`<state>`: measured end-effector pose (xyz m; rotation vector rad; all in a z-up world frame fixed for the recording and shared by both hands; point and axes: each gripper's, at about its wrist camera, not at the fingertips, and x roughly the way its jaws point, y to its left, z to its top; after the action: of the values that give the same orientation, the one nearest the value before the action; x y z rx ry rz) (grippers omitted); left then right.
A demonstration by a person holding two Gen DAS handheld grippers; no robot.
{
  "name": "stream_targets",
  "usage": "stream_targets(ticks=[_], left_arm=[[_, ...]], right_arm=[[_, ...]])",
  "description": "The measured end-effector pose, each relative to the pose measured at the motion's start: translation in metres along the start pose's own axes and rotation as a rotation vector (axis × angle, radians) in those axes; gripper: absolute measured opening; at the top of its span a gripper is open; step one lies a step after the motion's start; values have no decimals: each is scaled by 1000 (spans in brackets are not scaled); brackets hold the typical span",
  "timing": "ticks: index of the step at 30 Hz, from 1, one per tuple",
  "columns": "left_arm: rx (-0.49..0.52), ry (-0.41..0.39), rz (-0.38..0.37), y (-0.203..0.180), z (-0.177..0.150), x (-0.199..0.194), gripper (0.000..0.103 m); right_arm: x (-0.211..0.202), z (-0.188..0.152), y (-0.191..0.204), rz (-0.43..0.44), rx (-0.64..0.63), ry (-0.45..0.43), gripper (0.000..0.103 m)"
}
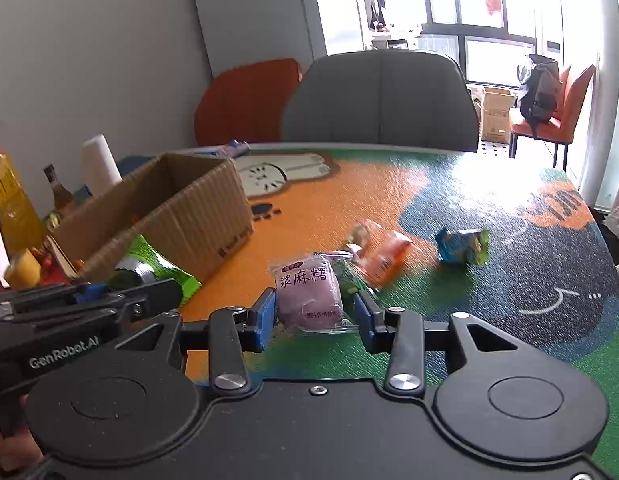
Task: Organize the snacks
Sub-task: 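Carry both packets over the box and open both tools to drop them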
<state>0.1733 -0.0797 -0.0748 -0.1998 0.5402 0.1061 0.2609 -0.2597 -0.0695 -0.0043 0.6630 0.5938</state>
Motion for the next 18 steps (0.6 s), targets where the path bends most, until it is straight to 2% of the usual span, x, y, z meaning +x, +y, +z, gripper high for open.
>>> stream_targets(ticks=[7,18], left_arm=[[-3,-40,-6,11,22,-14,26],[-29,-76,57,57,47,-25,27]], right_arm=[[-6,21,17,18,-5,-52,40],[6,35,46,68,18,-76,38]])
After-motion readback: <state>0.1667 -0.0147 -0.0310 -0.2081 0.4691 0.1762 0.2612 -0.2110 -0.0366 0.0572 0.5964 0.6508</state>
